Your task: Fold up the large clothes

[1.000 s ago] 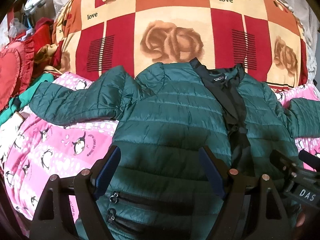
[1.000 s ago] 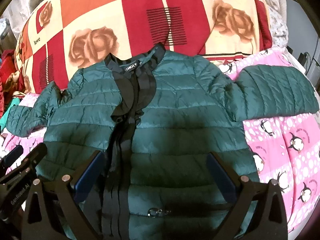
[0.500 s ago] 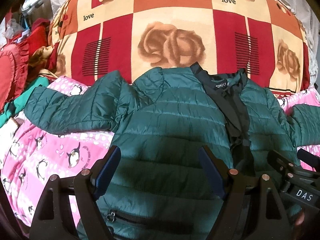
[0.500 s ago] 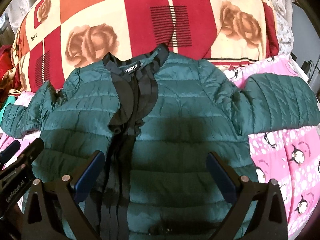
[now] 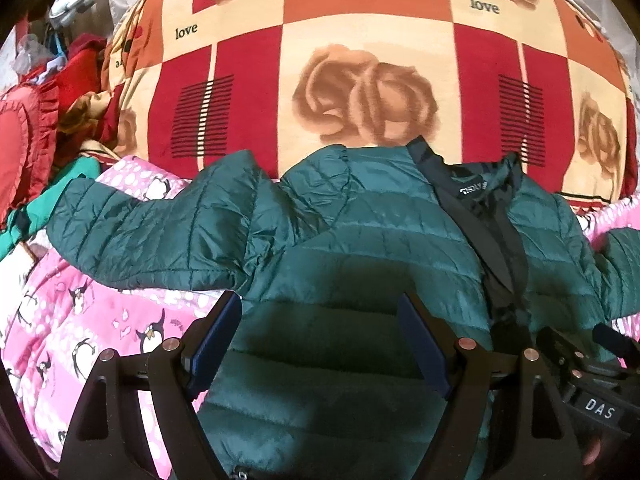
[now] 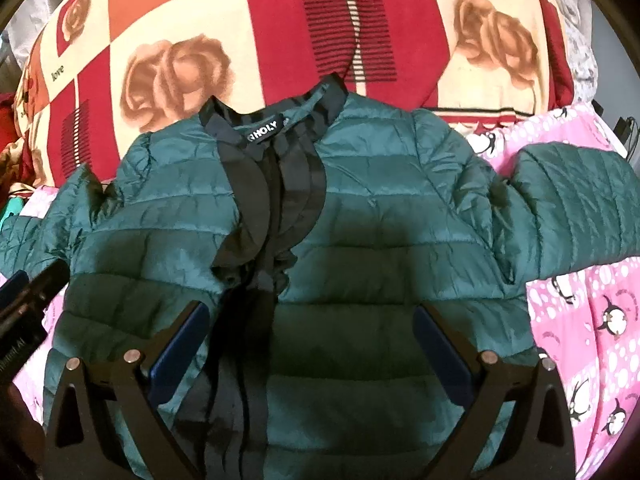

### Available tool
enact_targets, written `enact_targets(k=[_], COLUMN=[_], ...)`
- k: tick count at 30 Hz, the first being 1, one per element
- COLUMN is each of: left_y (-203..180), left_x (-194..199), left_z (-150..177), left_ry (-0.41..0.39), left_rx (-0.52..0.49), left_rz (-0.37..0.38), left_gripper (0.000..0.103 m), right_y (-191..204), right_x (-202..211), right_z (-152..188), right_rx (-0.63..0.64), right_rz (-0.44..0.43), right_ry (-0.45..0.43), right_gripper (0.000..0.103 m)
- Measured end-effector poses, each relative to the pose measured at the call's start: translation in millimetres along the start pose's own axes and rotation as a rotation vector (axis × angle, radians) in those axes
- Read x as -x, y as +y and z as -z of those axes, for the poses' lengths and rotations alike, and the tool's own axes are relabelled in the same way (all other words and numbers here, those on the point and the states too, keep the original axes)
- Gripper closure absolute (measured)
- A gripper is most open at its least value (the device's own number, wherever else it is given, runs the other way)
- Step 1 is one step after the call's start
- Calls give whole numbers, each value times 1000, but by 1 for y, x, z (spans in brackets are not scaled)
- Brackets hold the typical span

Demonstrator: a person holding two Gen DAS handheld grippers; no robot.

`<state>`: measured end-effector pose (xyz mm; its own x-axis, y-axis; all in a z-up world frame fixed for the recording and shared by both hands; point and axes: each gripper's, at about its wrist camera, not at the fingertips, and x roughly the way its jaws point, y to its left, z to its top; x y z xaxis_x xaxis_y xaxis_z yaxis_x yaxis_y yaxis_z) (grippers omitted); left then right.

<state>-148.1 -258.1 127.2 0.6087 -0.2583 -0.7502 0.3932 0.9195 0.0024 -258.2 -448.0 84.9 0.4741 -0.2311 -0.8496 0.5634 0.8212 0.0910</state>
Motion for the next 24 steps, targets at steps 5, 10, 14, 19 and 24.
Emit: enact_targets(k=[5, 10, 14, 19, 24], left_y=[2, -1, -3, -3, 3], left_x=[-11, -19, -26, -32, -36], left_z=[-3, -3, -3, -4, -6], left_ry=[2, 7, 16, 22, 21], left_rx=[-1, 2, 1, 4, 16], left_rz=[-8, -5, -4, -6, -17], left_gripper=[56, 56, 56, 56, 56], right_y=[-1, -1, 3, 9, 12], right_x=[-5, -9, -13, -20, -24], right_z=[-2, -5, -8, -12, -15], right_rx=[6, -1, 10, 34, 57], right_rz=[-2, -17, -32, -9, 24], right_ry=[-20, -27, -13, -7, -10], right_gripper=[0, 0, 0, 0, 0])
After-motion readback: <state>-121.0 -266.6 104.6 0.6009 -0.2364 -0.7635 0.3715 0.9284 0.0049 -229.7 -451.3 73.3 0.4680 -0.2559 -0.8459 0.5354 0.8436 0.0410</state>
